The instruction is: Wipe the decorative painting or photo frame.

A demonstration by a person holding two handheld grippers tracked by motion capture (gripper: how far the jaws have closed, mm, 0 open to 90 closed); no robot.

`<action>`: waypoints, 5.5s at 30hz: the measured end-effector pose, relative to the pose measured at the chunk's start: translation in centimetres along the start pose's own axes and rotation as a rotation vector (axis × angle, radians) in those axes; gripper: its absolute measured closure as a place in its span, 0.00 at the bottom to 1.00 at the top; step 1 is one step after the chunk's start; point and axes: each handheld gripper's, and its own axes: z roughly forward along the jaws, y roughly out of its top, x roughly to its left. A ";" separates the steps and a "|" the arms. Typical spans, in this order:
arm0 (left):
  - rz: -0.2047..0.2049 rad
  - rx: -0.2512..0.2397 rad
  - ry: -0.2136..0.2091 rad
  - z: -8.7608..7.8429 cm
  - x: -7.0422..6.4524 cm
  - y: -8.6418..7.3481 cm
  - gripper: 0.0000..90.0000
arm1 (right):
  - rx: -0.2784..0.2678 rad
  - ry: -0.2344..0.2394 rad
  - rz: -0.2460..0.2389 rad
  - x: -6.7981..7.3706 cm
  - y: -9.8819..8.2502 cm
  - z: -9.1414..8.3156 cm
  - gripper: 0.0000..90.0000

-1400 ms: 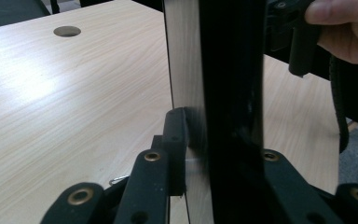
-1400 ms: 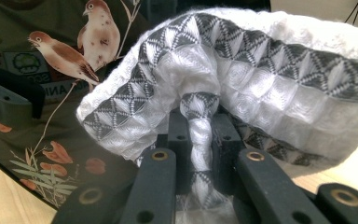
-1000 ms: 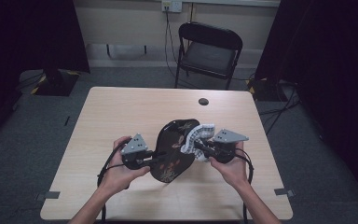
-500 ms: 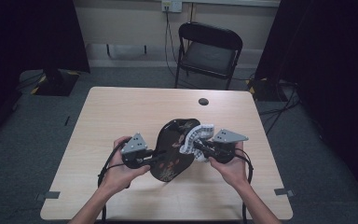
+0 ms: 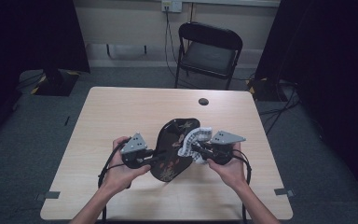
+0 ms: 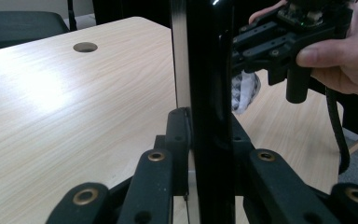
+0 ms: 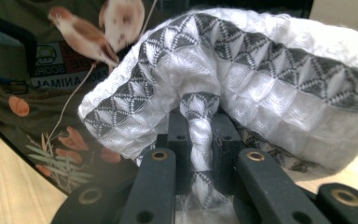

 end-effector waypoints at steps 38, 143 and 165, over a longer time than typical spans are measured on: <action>-0.021 -0.018 -0.022 0.1 0.2 0.0 0.84 | 0.049 0.086 -0.056 2.8 -0.2 1.1 0.90; -0.067 -0.110 -0.052 0.4 0.2 0.5 0.75 | 0.095 0.117 -0.056 2.9 -1.2 2.0 0.88; -0.085 -0.112 -0.051 0.3 0.3 0.5 0.76 | 0.075 0.107 -0.059 2.6 -0.8 2.0 0.87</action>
